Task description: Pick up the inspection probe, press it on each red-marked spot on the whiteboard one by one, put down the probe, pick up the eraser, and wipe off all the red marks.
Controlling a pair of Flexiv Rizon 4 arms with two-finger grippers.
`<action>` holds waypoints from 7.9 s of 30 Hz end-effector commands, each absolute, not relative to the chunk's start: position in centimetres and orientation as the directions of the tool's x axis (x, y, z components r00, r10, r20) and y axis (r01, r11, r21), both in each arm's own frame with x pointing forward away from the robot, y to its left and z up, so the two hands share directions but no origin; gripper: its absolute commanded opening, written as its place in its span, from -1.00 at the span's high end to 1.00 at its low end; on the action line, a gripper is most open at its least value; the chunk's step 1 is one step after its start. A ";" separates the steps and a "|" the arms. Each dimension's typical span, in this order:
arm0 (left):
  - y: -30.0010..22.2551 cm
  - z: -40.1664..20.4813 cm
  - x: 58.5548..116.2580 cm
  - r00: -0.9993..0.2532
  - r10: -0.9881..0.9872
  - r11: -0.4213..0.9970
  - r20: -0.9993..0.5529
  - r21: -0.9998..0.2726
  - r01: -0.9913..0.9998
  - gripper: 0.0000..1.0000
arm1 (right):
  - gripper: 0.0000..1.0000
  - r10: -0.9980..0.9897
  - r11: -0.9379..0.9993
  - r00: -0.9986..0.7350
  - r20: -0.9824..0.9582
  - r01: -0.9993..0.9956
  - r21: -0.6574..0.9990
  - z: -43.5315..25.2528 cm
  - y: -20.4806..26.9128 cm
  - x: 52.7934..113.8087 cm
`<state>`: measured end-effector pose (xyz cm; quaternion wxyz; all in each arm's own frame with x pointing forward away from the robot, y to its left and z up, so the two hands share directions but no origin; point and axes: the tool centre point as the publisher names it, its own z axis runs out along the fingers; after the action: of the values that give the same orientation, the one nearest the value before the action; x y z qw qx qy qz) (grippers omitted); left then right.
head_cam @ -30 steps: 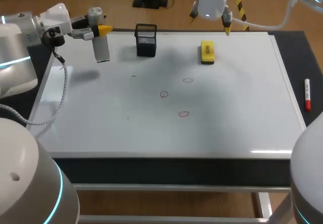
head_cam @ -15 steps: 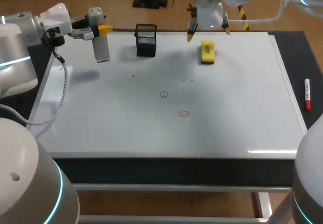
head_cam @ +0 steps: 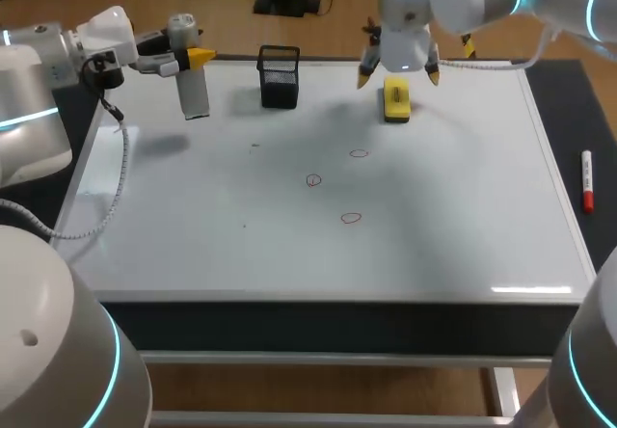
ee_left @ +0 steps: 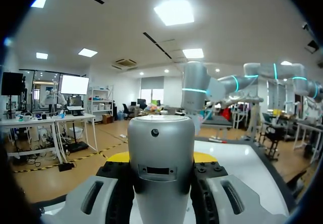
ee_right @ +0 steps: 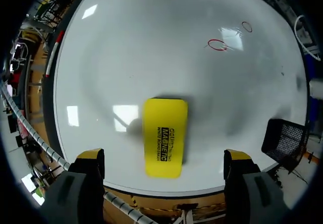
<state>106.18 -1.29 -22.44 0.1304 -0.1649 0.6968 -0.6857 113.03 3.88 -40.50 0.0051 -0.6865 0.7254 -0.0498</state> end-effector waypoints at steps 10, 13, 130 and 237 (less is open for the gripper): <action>-1.3 -22.4 106.2 -0.911 -0.411 0.005 0.044 -0.999 -0.050 1.00 | -1.00 -0.996 0.078 -0.079 0.037 -0.996 -0.039 -42.2 4.2 113.4; -1.3 -22.4 106.2 -0.911 -0.411 0.005 0.044 -0.999 -0.050 1.00 | -1.00 -0.995 0.093 -0.094 0.035 -0.995 -0.028 -42.6 3.9 113.5; -6.4 -21.4 101.7 -0.951 -0.309 -0.055 0.034 -0.998 -0.018 1.00 | 1.00 -0.642 0.766 -0.766 0.034 -0.640 0.054 -33.5 -16.3 95.6; -14.5 -22.8 95.7 -0.999 0.000 -0.060 -0.047 -0.997 0.047 1.00 | 1.00 -0.642 0.766 -0.766 0.034 -0.640 0.054 -33.5 -16.3 95.6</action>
<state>96.21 -16.36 -23.96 0.0030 0.0271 0.6787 -0.7339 95.58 -16.22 -33.52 -0.0245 -0.3407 0.9396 0.0209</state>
